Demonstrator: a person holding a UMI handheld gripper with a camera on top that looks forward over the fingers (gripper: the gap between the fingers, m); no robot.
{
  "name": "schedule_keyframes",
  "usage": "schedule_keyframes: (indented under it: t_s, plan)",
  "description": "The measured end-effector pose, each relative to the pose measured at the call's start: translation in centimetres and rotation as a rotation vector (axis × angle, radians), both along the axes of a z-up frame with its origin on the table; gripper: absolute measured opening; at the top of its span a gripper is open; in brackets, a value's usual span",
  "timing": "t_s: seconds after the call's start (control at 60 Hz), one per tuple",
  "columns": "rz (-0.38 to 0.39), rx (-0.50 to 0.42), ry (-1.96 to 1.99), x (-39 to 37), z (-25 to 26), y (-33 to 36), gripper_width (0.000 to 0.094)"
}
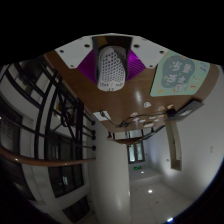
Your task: Arrange mouse
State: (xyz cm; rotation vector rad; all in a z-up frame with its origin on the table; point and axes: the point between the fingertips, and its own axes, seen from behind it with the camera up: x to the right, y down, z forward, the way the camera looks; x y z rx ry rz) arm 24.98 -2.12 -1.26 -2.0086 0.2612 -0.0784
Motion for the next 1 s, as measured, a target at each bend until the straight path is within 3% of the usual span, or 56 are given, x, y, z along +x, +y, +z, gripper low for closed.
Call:
schedule_keyframes:
  t_s: [0.067, 0.133, 0.25, 0.35, 0.4, 0.467, 0.6, 0.767, 0.9, 1.0]
  plan:
    - [-0.021, -0.007, 0.033, -0.4, 1.0, -0.4, 0.0359]
    - [-0.010, 0.075, -0.003, -1.8, 5.8, -0.2, 0.0357]
    - [0.058, 0.215, -0.060, -8.1, 14.8, 0.5, 0.0357]
    - [0.121, 0.255, -0.044, -15.1, 17.3, 1.9, 0.0386]
    - [0.189, 0.238, -0.014, -19.4, 15.8, 2.7, 0.0398]
    - [0.244, 0.145, -0.005, -22.8, 11.4, 3.1, 0.0395]
    - [0.257, 0.023, -0.047, -25.0, 4.2, 3.0, 0.0400]
    - [0.235, -0.010, -0.077, -24.5, 1.2, 3.0, 0.0400]
    - [0.250, -0.024, -0.081, -24.4, 0.3, 3.1, 0.0533]
    - [0.293, -0.090, -0.052, -24.7, 0.2, 1.9, 0.0646]
